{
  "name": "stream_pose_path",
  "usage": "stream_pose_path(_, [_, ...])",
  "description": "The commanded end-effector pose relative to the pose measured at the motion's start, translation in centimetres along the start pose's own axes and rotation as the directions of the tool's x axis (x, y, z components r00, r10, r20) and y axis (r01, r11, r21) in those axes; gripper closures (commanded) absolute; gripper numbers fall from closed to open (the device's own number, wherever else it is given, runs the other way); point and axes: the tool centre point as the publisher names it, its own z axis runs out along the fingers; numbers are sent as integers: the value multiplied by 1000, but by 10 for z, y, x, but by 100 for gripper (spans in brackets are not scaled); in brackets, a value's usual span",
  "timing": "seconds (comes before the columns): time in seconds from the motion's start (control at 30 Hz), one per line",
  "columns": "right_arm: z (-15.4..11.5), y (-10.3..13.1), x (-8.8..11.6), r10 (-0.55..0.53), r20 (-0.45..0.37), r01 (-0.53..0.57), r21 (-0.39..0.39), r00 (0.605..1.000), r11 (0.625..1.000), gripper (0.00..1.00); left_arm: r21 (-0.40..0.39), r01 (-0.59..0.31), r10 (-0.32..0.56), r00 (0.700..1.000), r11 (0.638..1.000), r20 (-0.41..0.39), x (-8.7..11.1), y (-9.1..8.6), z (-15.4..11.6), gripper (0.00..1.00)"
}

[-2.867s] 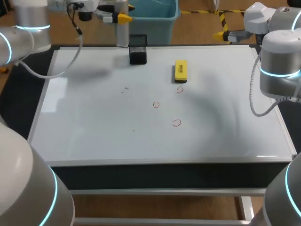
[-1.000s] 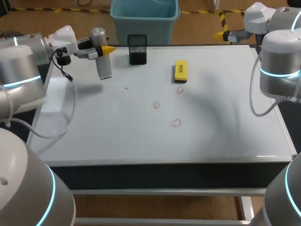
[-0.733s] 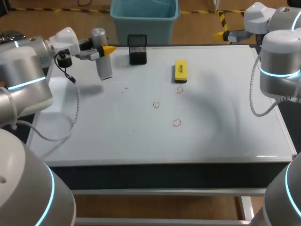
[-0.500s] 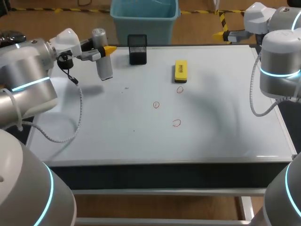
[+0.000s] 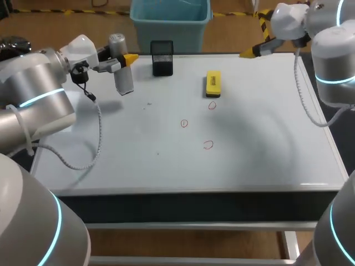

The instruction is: Pick up the inspection probe, press it on each red-marked spot on the whiteboard one by one, put down the probe, pick up the eraser, and wipe off all the red marks.

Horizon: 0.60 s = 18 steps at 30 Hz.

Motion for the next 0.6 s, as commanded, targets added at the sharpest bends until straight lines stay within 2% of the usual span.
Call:
stream_pose_path(0.03, [19, -4, 2, -192, -320, 233, 94, 928, 968, 0, 4, -2, 2, 1000, 1000, 24, 2, -1, 0, 100])
stream_pose_path(0.17, [29, -8, 14, -308, -460, 398, 112, 833, 910, 0, 4, -2, 2, 1000, 1000, 24, 2, -1, 0, 100])
stream_pose_path(0.23, [34, -11, 20, -382, -526, 514, 125, 760, 849, 0, 4, -2, 2, 1000, 1000, 24, 2, -1, 0, 100])
stream_pose_path(0.33, [39, -15, 24, -438, -594, 615, 126, 675, 778, 0, 4, -2, 2, 1000, 1000, 24, 2, -1, 0, 100])
stream_pose_path(0.5, [46, -20, 28, -494, -662, 722, 104, 563, 684, 0, 4, -2, 2, 1000, 1000, 24, 2, -1, 0, 100])
stream_pose_path(0.57, [47, -24, 30, -523, -674, 767, 102, 522, 633, 0, 4, -2, 2, 1000, 1000, 24, 2, -1, 0, 100])
stream_pose_path(0.6, [48, -27, 31, -537, -690, 795, 94, 486, 599, 0, 4, -2, 2, 1000, 1000, 24, 2, -1, 0, 100])
